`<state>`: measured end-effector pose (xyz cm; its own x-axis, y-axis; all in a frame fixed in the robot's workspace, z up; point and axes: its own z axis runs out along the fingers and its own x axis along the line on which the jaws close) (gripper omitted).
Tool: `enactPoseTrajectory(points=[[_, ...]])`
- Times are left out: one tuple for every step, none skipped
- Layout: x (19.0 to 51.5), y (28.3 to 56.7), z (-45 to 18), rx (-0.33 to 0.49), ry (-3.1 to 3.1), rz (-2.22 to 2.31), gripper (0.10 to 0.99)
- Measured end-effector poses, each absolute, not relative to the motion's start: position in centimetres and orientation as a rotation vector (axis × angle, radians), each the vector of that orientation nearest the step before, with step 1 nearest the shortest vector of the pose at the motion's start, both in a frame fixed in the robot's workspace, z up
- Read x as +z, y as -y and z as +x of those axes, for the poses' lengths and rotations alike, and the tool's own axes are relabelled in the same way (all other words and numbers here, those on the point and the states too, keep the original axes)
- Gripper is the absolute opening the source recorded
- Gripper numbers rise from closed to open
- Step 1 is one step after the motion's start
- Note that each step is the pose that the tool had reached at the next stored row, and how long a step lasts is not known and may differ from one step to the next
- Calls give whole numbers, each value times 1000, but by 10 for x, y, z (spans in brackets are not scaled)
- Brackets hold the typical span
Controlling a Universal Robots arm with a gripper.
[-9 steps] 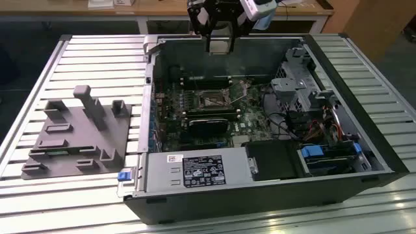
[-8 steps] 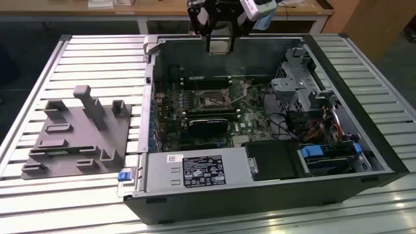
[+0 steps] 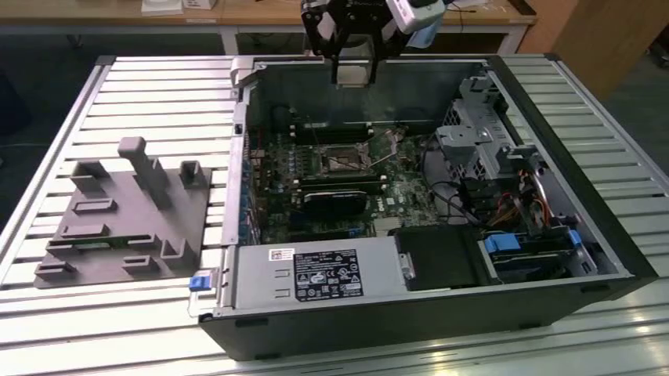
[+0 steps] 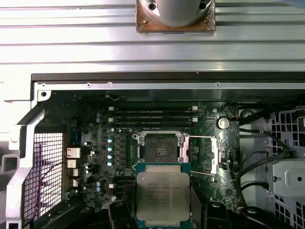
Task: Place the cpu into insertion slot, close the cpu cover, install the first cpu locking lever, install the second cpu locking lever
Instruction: 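Place the cpu into insertion slot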
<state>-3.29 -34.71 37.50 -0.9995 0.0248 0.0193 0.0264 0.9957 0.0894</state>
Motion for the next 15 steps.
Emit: enactPoseTrajectory(points=[[375,347,-33,-140,3120,-40,541],[375,347,-33,-140,3120,-40,541],[375,347,-33,-140,3120,-40,541],[374,347,-33,-140,3120,-40,541],[374,347,-33,-140,3120,-40,541],[372,347,-33,-140,3120,-40,541],[371,347,-33,-140,3120,-40,541],[370,347,-33,-140,3120,-40,541],[369,347,-33,-140,3120,-40,541],[367,347,-33,-140,3120,-40,541],[366,347,-33,-140,3120,-40,541],[364,347,-33,-140,3120,-40,541],[363,347,-33,-140,3120,-40,541],[361,347,-33,-140,3120,-40,541],[359,347,-33,-140,3120,-40,541]])
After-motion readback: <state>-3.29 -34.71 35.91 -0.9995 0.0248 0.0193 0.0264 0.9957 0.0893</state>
